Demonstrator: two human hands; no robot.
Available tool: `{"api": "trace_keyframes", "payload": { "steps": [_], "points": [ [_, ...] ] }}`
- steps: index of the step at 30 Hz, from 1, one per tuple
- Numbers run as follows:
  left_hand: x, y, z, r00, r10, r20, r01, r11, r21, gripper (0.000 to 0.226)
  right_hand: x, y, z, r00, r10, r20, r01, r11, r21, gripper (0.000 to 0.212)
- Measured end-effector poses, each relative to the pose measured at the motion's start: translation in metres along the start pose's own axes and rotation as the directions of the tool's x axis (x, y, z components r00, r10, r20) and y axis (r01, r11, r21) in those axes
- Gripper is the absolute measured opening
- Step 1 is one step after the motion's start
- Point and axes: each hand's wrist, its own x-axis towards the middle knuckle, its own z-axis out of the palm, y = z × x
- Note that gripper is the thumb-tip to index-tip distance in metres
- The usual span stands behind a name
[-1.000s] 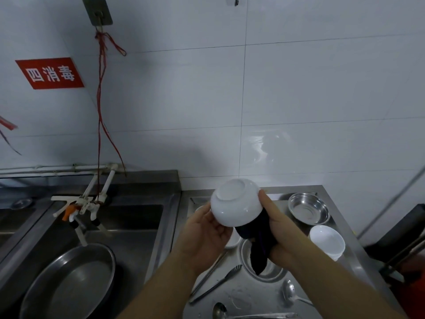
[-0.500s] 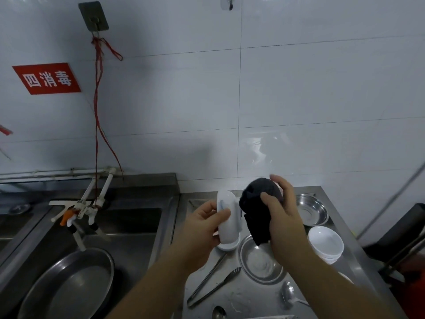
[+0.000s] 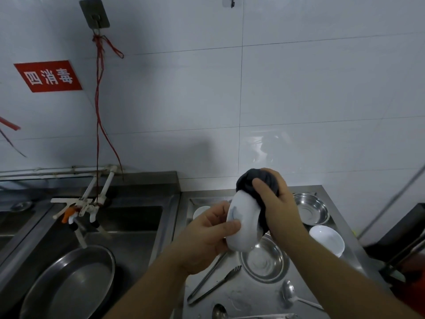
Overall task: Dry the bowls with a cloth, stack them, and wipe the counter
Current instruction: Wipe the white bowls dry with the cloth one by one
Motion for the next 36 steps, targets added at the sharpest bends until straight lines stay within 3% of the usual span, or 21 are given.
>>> {"api": "trace_keyframes", "payload": {
  "steps": [3,7,12,16,21,24,27,30,33,36],
  "points": [
    [0.000,0.007,0.002,0.998,0.049,0.029,-0.048,0.998,-0.041,0.035,0.002,-0.001,0.004,0.967,0.243,-0.070,-0.215,0.935,0.282,0.018],
    [0.000,0.008,0.005,0.995,0.100,0.007,-0.098,0.984,-0.147,0.030,-0.002,0.004,0.006,0.880,0.475,-0.010,-0.403,0.758,0.513,0.046],
    [0.006,0.006,0.012,0.992,0.123,-0.034,-0.126,0.988,-0.085,0.038,-0.010,0.006,0.010,0.824,0.556,0.111,-0.490,0.600,0.632,0.041],
    [0.011,0.020,0.008,0.998,0.064,-0.018,-0.064,0.998,0.002,0.062,-0.003,0.002,0.010,0.831,0.555,0.028,-0.481,0.692,0.539,0.051],
    [0.010,0.049,-0.002,1.000,0.016,-0.017,-0.017,0.998,-0.052,0.040,0.012,-0.010,0.008,0.875,0.478,-0.079,-0.407,0.813,0.417,0.044],
    [0.009,0.047,-0.001,0.994,0.086,0.071,-0.084,0.996,-0.029,0.034,0.014,-0.013,0.010,0.874,0.479,-0.086,-0.393,0.798,0.457,0.041],
    [0.009,0.033,0.001,0.982,0.169,0.084,-0.171,0.985,0.015,0.038,0.010,-0.010,0.014,0.830,0.556,-0.035,-0.445,0.700,0.559,0.026],
    [0.009,0.013,0.003,0.975,0.209,0.072,-0.217,0.969,0.118,0.039,0.004,-0.003,0.015,0.782,0.623,0.029,-0.511,0.613,0.602,0.030],
    [0.009,0.003,0.001,0.983,0.172,0.069,-0.179,0.976,0.122,0.040,0.003,0.001,0.014,0.770,0.638,-0.010,-0.532,0.650,0.543,0.033],
    [0.013,0.014,-0.008,0.998,0.059,0.007,-0.059,0.995,-0.075,0.040,0.006,-0.001,0.014,0.787,0.613,-0.069,-0.521,0.721,0.458,0.030]
  ]
}}
